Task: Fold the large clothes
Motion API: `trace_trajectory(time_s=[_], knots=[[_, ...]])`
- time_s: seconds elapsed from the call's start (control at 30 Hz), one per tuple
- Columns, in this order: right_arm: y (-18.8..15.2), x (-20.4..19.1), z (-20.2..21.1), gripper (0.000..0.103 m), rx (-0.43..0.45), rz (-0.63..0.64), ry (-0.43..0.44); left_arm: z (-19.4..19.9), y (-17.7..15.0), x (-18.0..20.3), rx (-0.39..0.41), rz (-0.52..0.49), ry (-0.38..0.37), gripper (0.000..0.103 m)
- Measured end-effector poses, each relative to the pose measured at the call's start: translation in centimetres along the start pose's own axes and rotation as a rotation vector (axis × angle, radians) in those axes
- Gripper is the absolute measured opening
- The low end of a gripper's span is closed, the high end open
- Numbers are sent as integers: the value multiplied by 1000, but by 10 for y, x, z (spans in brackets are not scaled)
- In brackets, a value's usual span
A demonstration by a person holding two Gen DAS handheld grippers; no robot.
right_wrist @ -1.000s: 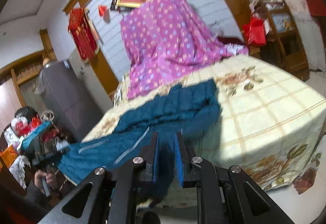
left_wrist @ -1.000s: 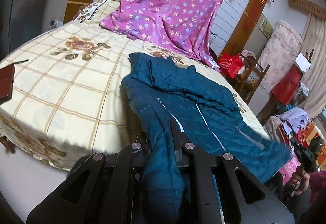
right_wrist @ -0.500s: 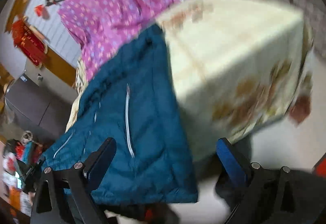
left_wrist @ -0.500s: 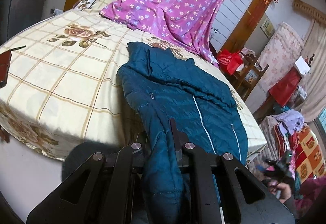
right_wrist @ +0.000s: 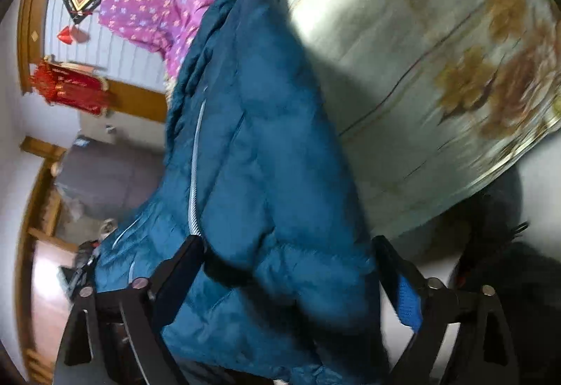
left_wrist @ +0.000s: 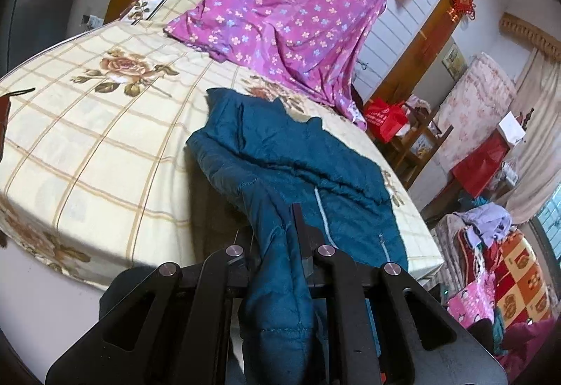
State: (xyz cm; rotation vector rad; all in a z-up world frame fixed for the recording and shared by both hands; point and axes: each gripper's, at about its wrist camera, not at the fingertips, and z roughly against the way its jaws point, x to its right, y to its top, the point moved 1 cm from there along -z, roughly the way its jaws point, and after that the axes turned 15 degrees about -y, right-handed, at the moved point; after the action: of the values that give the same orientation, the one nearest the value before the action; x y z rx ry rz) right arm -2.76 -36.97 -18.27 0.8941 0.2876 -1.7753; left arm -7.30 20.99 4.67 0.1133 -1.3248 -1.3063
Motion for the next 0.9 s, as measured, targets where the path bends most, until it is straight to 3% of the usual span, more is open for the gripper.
trace_trajectory(time_s=[0.1,0.17,0.37,0.47,0.7,0.9], knots=[[-7,-9,3,80,-34,32,91,-1,3,1,11,6,5,10],[-14,-16,18,67,6,70,119,0,3,-1,13,8,5,10],[-34,-38,63,53,112,174,222,0,-3,-11,-4,25,21,10],[-33,-44,65,41,114,194,227,-2,-8,-17,-13,33,32,10],[-28,-51,58,18,95,202,143,-1,-20,-27,-17,34,56,10],[-25,-76,112,12,266,283,225,3,-24,-34,-11,55,67,9]])
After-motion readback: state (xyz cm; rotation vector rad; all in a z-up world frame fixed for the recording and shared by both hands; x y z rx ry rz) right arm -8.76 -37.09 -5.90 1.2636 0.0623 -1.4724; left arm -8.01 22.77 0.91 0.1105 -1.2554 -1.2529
